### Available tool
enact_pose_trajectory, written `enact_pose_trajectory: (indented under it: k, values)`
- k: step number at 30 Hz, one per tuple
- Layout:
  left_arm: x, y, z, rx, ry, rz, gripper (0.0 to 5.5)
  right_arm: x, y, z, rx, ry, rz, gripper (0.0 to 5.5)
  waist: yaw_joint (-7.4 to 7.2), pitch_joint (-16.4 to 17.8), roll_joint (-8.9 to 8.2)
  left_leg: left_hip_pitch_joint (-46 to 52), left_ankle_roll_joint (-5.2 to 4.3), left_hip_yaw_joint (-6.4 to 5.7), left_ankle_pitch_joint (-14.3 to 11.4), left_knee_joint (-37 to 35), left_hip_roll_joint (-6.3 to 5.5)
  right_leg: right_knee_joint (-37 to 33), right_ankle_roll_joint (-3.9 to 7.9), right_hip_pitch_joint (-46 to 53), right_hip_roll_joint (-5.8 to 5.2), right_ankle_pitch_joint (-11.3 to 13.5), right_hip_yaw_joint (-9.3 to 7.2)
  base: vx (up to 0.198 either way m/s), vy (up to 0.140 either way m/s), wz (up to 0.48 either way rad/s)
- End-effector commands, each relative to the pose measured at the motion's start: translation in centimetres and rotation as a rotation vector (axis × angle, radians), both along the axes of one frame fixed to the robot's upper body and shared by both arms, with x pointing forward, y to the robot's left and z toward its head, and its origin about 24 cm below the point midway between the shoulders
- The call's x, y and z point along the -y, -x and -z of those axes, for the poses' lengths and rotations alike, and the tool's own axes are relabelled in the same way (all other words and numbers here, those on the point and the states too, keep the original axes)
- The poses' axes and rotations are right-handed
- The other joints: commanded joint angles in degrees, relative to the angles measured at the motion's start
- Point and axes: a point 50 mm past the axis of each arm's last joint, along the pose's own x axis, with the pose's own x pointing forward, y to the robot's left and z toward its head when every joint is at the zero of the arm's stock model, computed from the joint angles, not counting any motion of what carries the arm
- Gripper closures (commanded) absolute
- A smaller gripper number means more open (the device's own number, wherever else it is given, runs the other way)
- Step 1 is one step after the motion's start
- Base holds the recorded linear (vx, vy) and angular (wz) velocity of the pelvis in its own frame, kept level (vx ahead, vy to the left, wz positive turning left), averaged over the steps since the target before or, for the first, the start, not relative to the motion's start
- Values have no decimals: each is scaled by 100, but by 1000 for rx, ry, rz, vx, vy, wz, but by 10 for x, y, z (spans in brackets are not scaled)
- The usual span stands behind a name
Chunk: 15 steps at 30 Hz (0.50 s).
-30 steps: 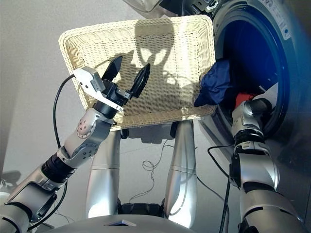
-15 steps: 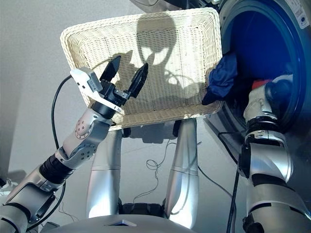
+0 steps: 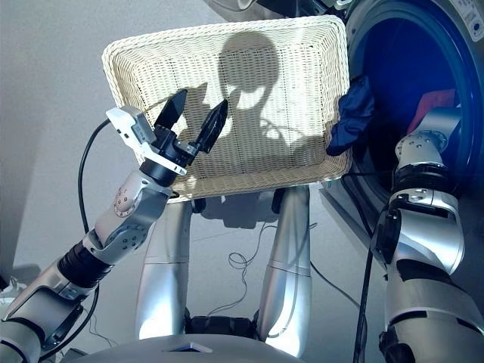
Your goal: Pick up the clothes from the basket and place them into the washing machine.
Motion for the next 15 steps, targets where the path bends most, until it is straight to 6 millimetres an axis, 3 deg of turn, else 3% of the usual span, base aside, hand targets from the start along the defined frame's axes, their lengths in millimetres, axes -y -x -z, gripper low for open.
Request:
enact_pose_trajectory:
  k: [1,3,4,5,6,8,11,13,15]
  values:
    - [4,23,-24,117,109,96,0,21,32,-65,176,190,110,0,-162,-100,236,481,-506,-285,-43,-231,384,21,-21,578,118,-532,-224,0,0,0]
    - [4,23,-25,121,109,96,0,18,28,-59,163,194,92,0,-169,-100,226,475,-501,-282,-35,-239,382,13,-23,584,113,-522,-223,0,0,0]
    - [4,23,-26,124,111,95,0,14,24,-51,131,205,72,0,-175,-100,227,468,-497,-280,-26,-257,379,-6,-26,584,110,-510,-223,0,0,0]
    - [4,23,-26,123,116,89,0,7,13,-28,32,230,16,0,-177,-100,227,506,-502,-270,-74,-274,384,3,-27,616,108,-558,-235,0,0,0]
    - [4,23,-25,122,115,89,0,7,13,-27,31,230,15,0,-179,-100,217,519,-501,-268,-56,-294,380,-14,-28,628,105,-543,-236,0,0,0]
    - [5,23,-25,123,107,90,0,-6,-4,19,-282,372,-104,0,-185,-100,168,503,-494,-247,-16,-356,376,-94,-49,632,95,-476,-253,0,0,0]
    - [3,25,-25,132,106,80,0,-38,-19,61,-566,587,-244,0,-226,-100,103,467,-492,-221,68,-457,377,-224,-68,628,106,-371,-265,0,0,0]
    - [3,26,-25,130,109,77,0,-50,-21,71,-599,617,-269,0,-246,-100,76,468,-489,-215,89,-491,371,-268,-71,633,106,-342,-267,0,0,0]
    - [2,26,-25,121,119,66,0,-76,-23,95,-692,742,-370,0,-273,-100,30,434,-483,-213,143,-541,365,-328,-79,613,115,-287,-275,0,0,0]
